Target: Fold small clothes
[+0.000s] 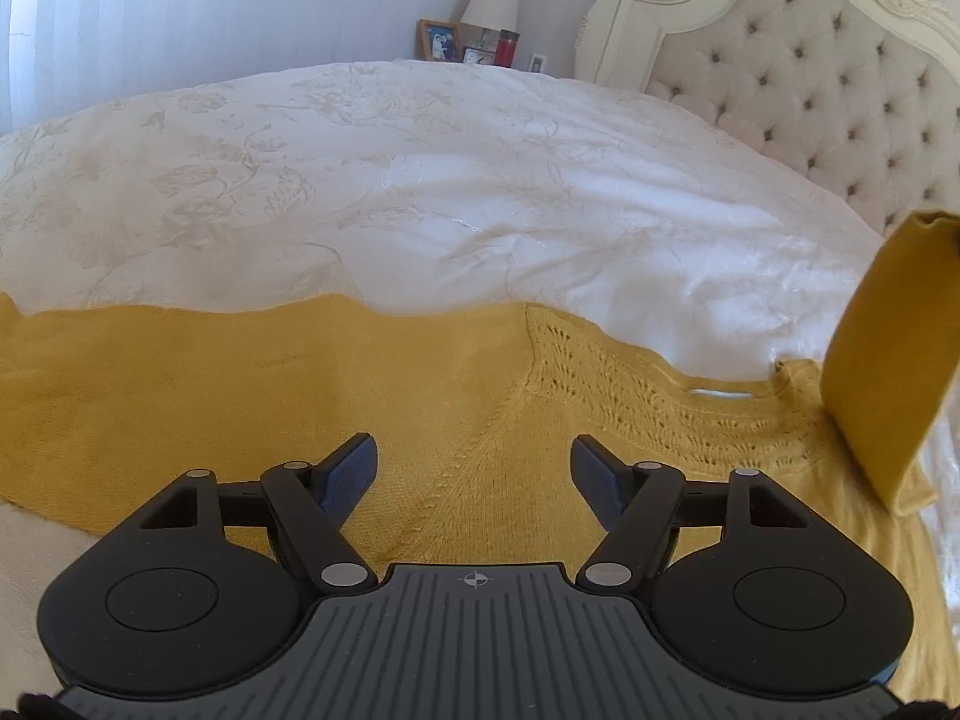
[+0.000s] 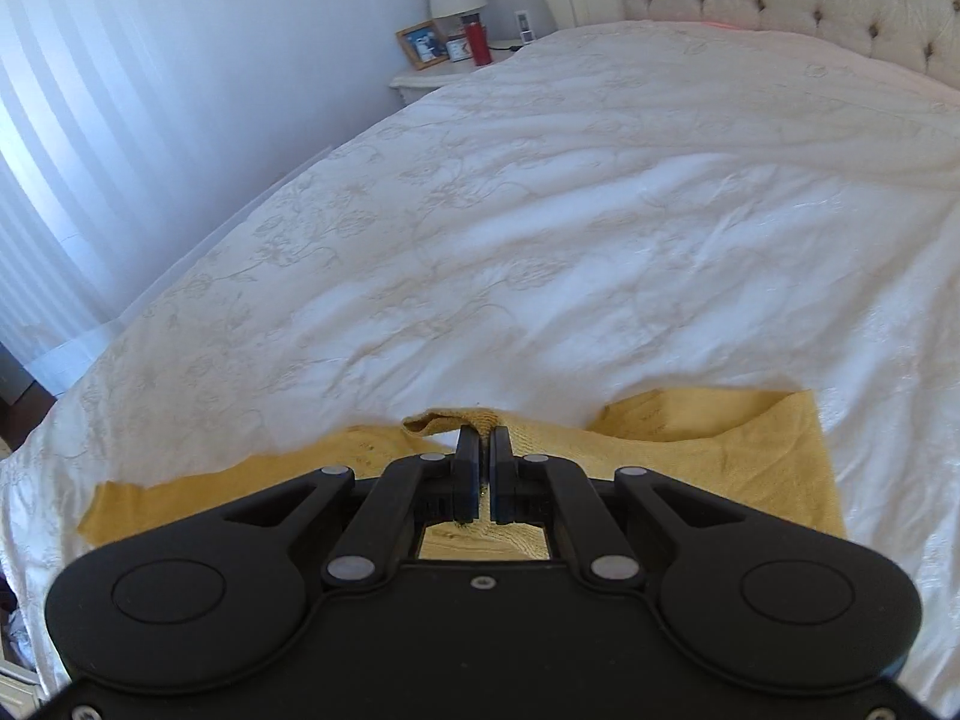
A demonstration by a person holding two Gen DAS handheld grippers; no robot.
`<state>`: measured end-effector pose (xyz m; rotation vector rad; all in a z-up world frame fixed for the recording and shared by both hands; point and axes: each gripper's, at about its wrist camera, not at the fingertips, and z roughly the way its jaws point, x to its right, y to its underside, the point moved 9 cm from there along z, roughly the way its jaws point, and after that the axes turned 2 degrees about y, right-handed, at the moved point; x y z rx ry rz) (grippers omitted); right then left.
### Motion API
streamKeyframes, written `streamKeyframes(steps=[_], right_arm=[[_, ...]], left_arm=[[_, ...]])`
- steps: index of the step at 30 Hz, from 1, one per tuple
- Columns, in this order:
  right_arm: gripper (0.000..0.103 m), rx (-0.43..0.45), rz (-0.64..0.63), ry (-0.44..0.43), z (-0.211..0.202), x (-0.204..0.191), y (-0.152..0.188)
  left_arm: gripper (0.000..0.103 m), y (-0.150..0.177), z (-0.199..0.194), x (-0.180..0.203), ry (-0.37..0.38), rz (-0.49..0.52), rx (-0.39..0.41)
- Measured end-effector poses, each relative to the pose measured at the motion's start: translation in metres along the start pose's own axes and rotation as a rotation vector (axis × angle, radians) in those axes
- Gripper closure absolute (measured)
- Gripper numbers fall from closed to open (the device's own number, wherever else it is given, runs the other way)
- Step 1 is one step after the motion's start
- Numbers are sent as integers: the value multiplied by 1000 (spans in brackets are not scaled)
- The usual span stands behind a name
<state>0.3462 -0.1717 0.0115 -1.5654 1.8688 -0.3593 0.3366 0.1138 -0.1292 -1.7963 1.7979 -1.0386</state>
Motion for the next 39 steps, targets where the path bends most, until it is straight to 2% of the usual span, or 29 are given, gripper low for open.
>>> streamKeyframes(steps=[5,9,11,13,15,16,17,18,23,26,30,32,33,36,39], right_arm=[[96,-55,-23,-78,49,-46,37],[95,-80,-2,-106,84,-55,71],[91,-90,9,-112,96,-55,85],[83,-105,6,-135,105,-57,104],[82,-118,-27,-163,109,-62,120],[76,-121,-40,-169,108,-62,127],[61,-115,-50,-174,105,-60,132],[51,-95,-57,-173,99,-56,139],[50,-9,-64,-128,73,-16,153],[50,58,-92,-71,53,13,164],[50,118,-129,-4,35,49,178],[50,138,-123,4,32,63,184],[50,150,-115,8,32,72,187],[50,177,-75,17,32,92,196],[50,205,-12,-14,31,106,203]], left_arm=[[33,-5,2,-17,14,-74,-5],[33,-6,6,-29,21,-142,-13],[33,-6,7,-32,28,-157,-12],[33,-6,8,-31,30,-156,-13],[33,-5,10,-29,36,-147,-13],[33,-4,9,-27,40,-143,-14],[33,-3,9,-25,45,-139,-15],[33,-2,8,-22,53,-134,-16],[34,1,-3,2,107,-86,-26],[34,5,-12,24,134,-40,-35],[34,18,-11,55,148,32,-97],[35,22,-6,69,164,54,-125],[40,25,-1,76,167,61,-139],[46,28,16,90,151,77,-174],[48,31,30,97,136,55,-201]])
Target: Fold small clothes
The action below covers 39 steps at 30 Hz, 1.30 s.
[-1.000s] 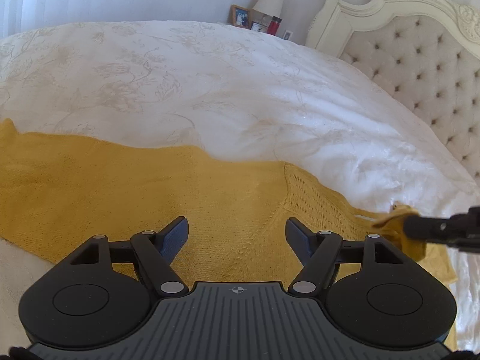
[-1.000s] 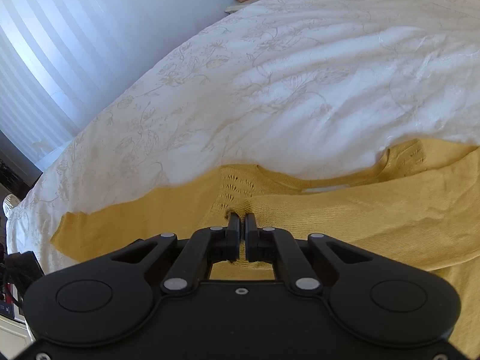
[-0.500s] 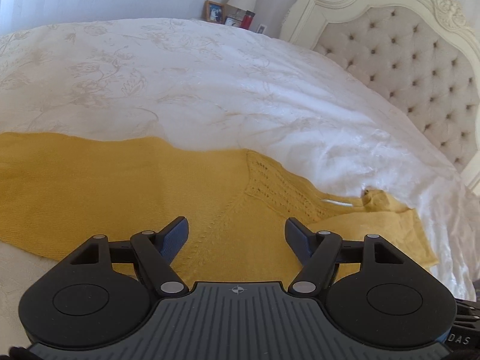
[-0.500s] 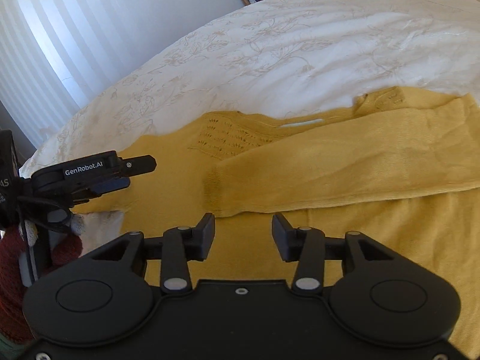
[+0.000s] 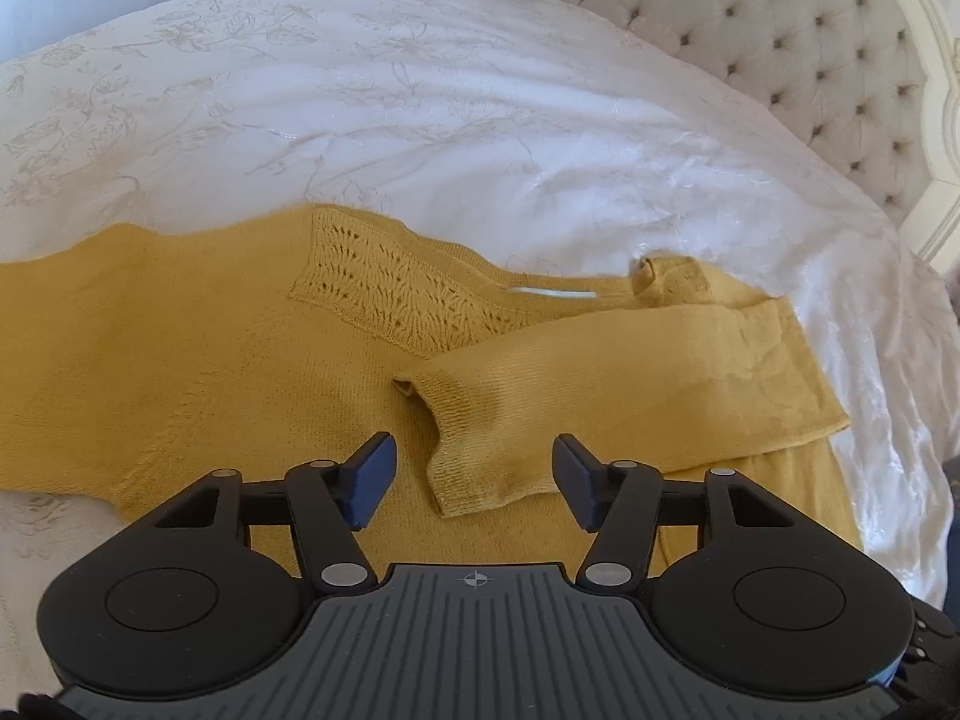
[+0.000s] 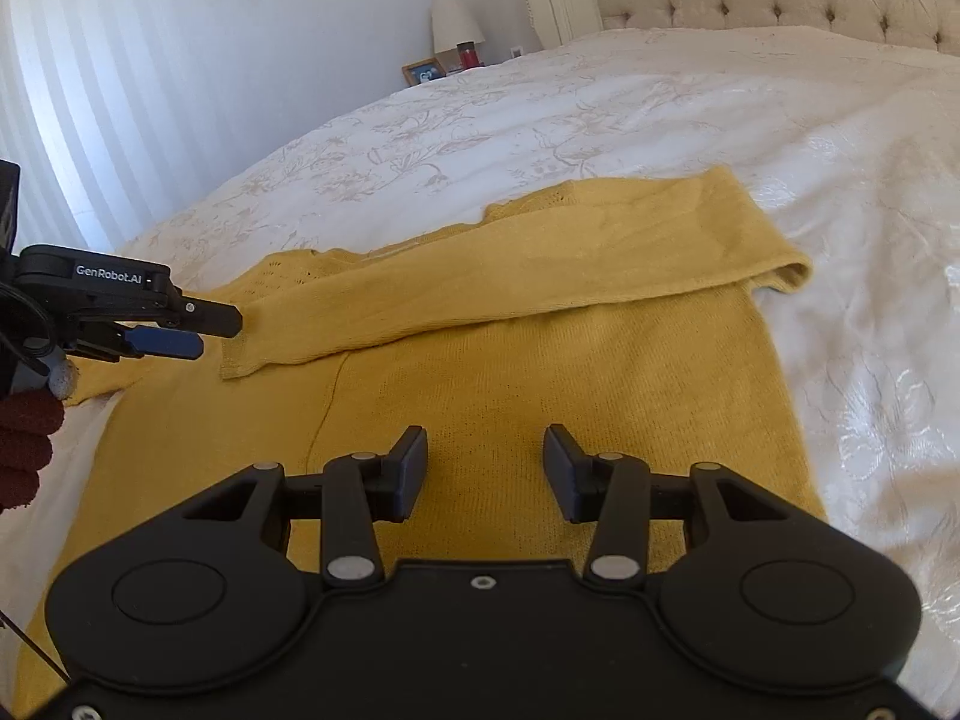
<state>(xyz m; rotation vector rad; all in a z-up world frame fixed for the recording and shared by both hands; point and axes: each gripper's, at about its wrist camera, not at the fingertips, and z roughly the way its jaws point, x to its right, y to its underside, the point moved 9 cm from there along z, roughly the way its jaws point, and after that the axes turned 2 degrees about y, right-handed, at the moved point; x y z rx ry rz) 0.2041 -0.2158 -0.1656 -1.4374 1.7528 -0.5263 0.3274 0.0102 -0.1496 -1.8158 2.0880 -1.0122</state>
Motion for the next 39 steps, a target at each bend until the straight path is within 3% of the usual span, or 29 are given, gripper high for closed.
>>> streamKeyframes(steps=[5,7,8,11,14,17,23,29,39], right_arm=[[50,-6,-74,-5,1,-3,-5],[50,-8,-77,-14,3,-5,-6],[50,-11,-68,-18,4,-4,-6],[50,-14,-65,-16,2,-2,-6],[50,-9,-54,-20,0,-2,-7],[50,-13,-32,-24,0,0,-7],[50,-23,-23,-18,2,0,-6],[50,-31,-52,5,1,0,-3],[48,-46,-77,18,6,-1,0]], left_arm=[[53,-7,19,3,-1,-73,-4],[75,-10,24,2,22,-115,16],[100,-12,23,3,39,-136,23],[100,-23,2,7,6,-125,95],[100,-40,-35,21,-21,12,202],[100,-47,-58,14,-64,80,244],[100,-40,-36,-40,-144,-6,153],[99,-21,-17,-67,-215,20,69],[93,-20,-8,-79,-140,-29,59]])
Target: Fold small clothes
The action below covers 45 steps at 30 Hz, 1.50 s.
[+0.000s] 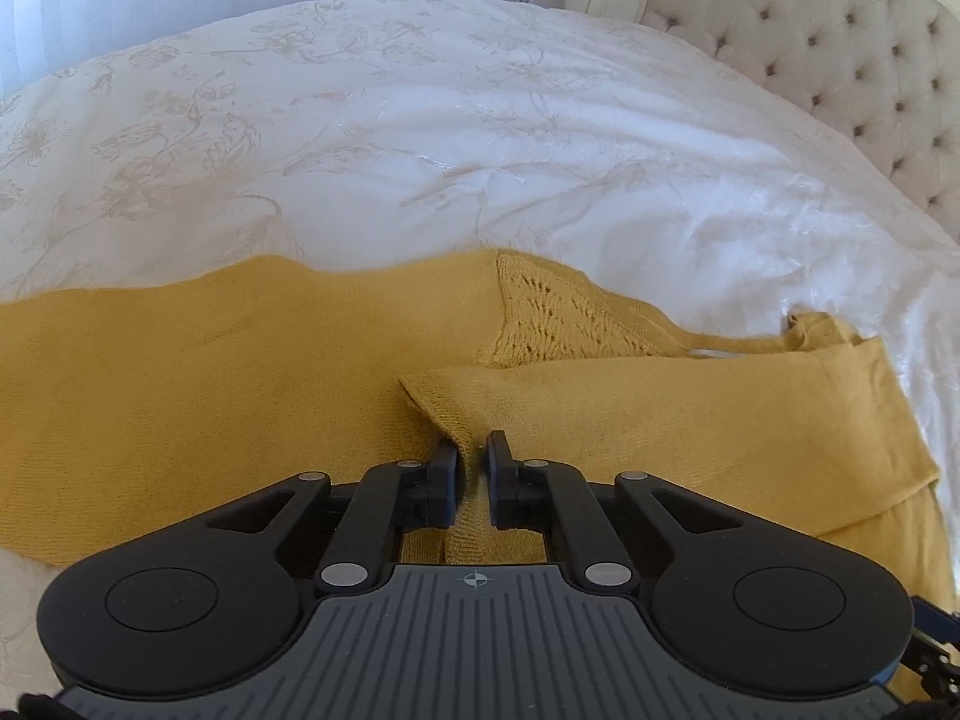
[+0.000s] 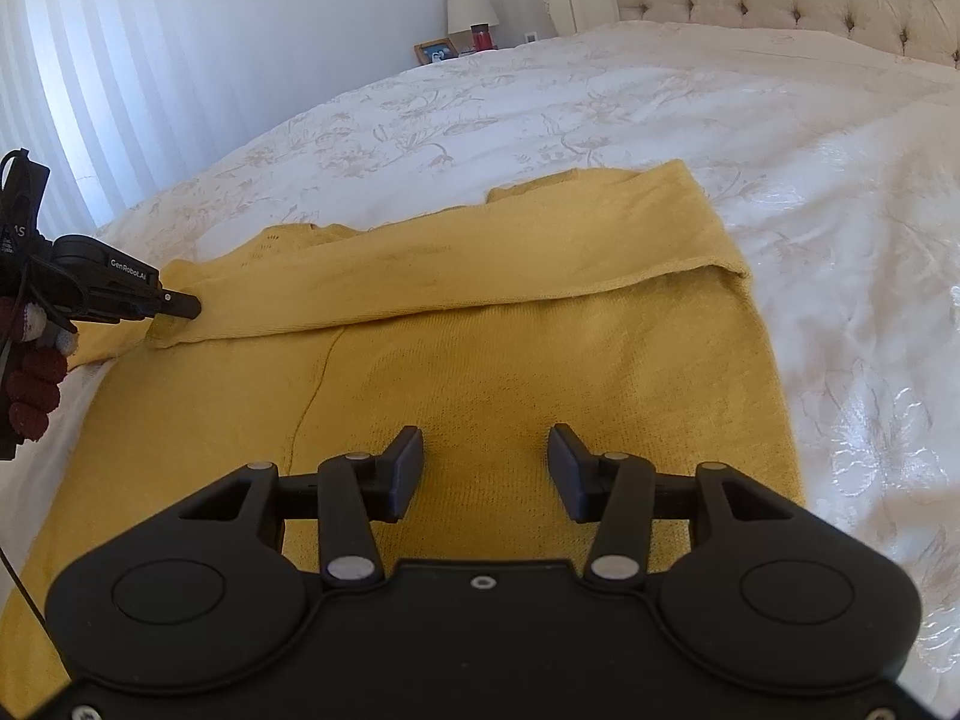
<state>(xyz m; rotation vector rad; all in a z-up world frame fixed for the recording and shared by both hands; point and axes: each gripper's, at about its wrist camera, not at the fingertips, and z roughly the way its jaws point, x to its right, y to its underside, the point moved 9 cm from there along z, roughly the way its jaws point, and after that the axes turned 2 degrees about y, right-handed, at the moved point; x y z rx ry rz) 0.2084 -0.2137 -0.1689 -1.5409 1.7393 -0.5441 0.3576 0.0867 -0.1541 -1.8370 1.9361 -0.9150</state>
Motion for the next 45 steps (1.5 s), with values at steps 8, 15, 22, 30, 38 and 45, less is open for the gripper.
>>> streamKeyframes(steps=[8,15,22,30,38,45], right_arm=[[47,-6,-8,6,3,0,3],[42,-6,-30,11,8,-3,4],[18,16,-129,12,10,-17,12],[1,35,-182,41,9,-26,19],[1,5,-138,64,0,-36,8],[1,33,-88,3,-10,-73,-13]], left_arm=[[72,-3,2,-7,-98,18,33],[71,4,-9,-26,-87,29,57],[64,12,-36,-61,-63,-2,64],[36,17,-81,-141,-132,-68,88],[36,19,-126,-246,-222,-254,147],[36,13,-146,-327,-235,-431,209]])
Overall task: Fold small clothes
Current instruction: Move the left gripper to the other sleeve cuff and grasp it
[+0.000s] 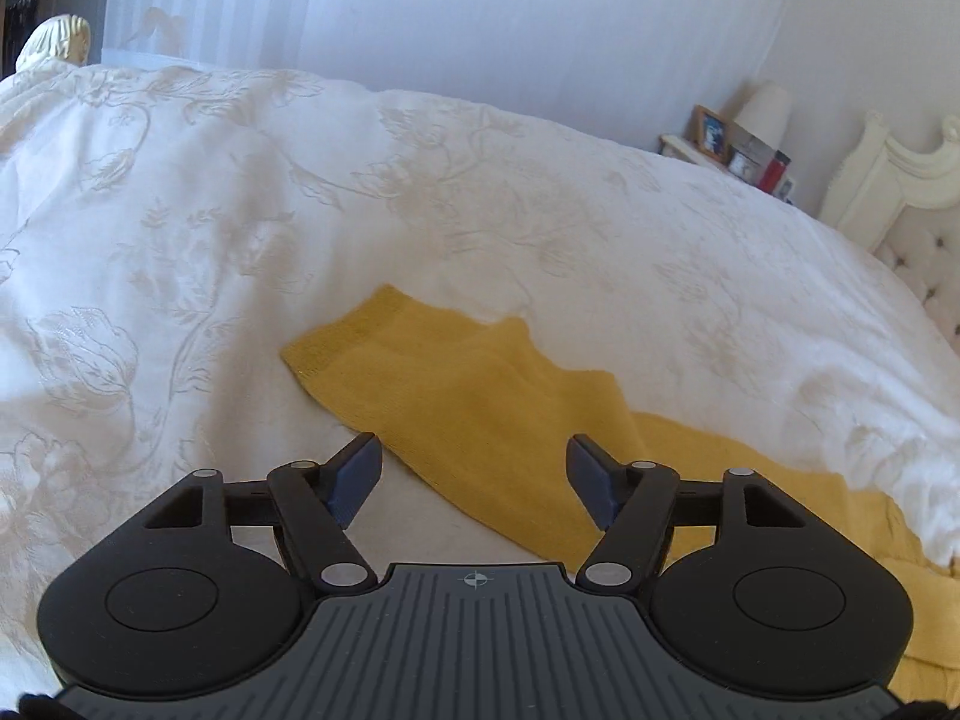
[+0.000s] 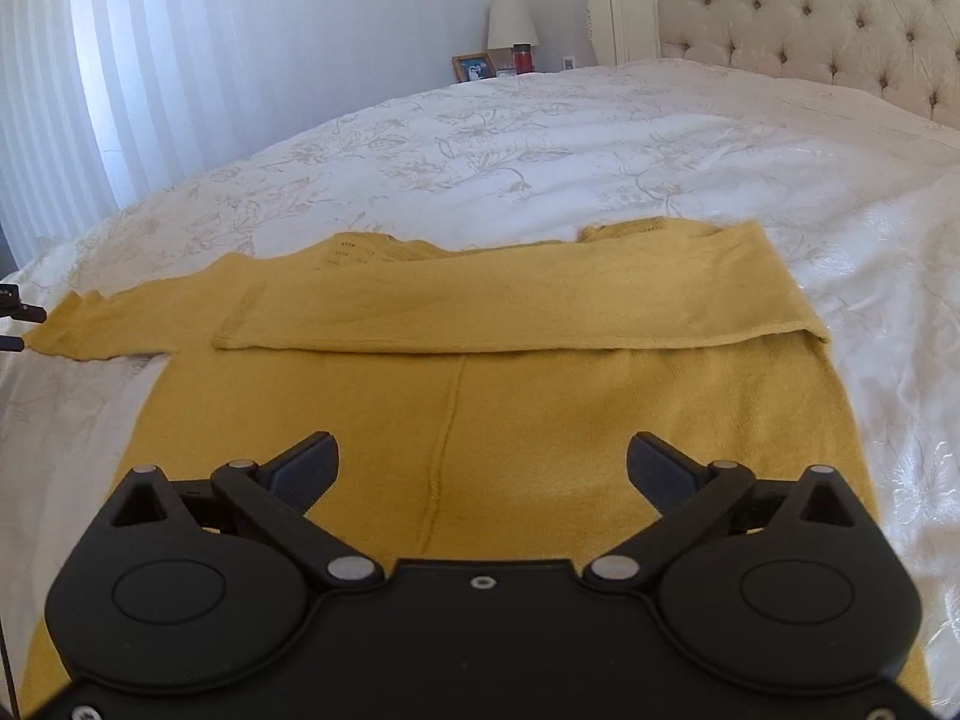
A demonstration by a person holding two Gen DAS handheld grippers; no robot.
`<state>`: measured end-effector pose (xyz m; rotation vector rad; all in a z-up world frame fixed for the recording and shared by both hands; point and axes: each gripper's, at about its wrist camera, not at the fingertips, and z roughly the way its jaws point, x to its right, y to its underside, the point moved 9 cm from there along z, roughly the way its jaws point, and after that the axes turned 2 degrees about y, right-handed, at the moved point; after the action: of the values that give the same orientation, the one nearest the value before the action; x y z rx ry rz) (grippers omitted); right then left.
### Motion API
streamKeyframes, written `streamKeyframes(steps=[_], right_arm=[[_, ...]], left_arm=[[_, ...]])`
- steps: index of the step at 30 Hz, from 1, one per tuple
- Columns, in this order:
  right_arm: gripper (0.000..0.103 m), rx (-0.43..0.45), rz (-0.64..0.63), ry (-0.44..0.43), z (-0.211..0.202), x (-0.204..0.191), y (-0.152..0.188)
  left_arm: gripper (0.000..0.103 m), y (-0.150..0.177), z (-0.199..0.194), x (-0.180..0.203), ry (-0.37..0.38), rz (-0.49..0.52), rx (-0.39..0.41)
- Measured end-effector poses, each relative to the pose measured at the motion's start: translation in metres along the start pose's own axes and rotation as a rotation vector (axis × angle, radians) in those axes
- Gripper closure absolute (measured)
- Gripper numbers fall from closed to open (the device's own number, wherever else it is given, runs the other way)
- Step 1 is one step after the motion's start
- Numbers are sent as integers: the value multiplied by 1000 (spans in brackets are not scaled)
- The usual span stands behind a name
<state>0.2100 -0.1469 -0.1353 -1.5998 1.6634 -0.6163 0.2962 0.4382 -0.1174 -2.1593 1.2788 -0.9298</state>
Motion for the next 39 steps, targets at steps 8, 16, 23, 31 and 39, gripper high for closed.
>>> streamKeyframes(steps=[8,16,23,31,39], right_arm=[[1,-20,-62,-66,14,-51,-8],[1,-58,-97,-93,31,-75,-2],[1,-76,-83,-92,34,-73,3],[1,-64,-61,-86,24,-53,7],[1,-42,5,-70,3,-18,19]], left_arm=[[37,-6,28,-32,83,-126,-33],[38,-25,48,-51,127,-269,30],[100,-23,40,-57,56,-328,66],[100,-58,-34,60,232,-127,176],[100,-50,-85,261,501,99,221]])
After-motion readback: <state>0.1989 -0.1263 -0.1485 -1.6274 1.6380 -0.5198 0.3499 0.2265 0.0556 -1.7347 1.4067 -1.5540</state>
